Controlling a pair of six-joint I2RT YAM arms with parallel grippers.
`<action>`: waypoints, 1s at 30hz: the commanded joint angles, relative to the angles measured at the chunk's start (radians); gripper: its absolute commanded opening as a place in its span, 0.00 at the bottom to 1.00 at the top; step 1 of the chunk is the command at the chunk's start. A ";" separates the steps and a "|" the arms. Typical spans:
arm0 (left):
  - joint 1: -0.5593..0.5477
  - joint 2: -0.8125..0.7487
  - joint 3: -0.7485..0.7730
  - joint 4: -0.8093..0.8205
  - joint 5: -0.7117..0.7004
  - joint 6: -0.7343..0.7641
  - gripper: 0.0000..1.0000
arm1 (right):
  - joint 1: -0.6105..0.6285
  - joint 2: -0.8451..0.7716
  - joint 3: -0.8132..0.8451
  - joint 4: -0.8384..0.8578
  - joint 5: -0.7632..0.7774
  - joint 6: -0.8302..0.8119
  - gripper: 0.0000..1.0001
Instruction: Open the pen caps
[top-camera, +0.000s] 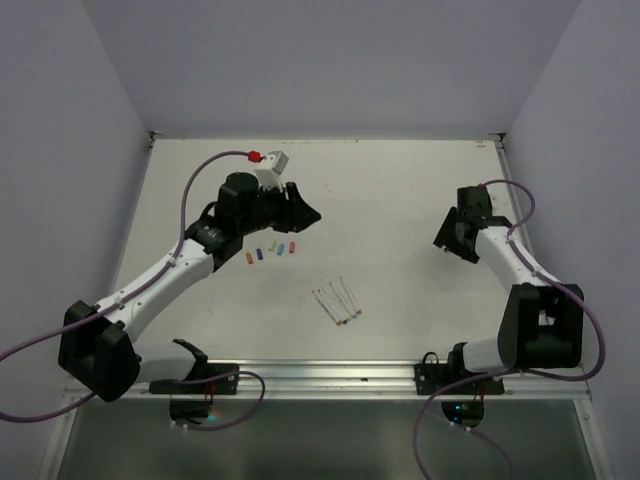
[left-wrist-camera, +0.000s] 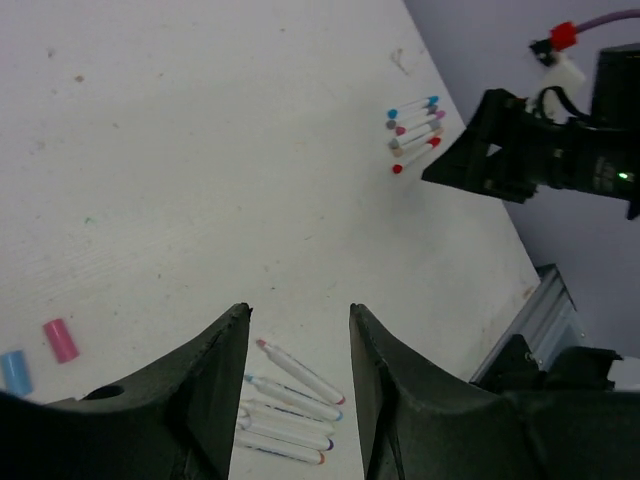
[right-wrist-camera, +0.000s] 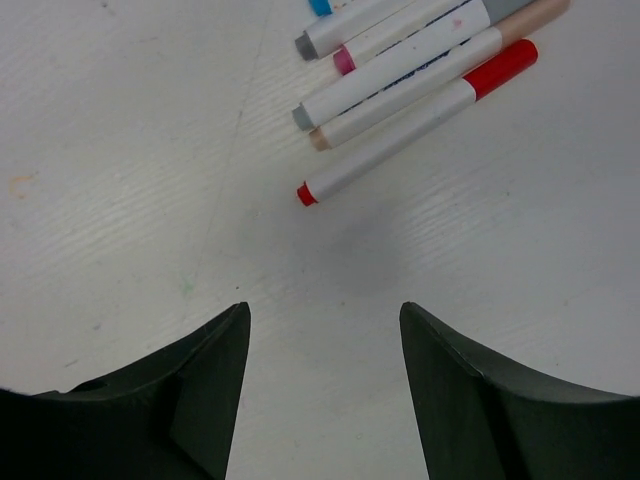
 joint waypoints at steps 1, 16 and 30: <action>-0.005 -0.086 -0.053 0.078 0.148 -0.030 0.48 | -0.058 0.048 0.020 0.030 -0.007 0.021 0.64; -0.006 -0.143 -0.123 0.058 0.230 0.029 0.49 | -0.155 0.206 0.107 0.087 0.029 0.059 0.61; -0.006 -0.150 -0.145 0.087 0.256 0.007 0.49 | -0.195 0.256 0.097 0.147 0.025 0.063 0.60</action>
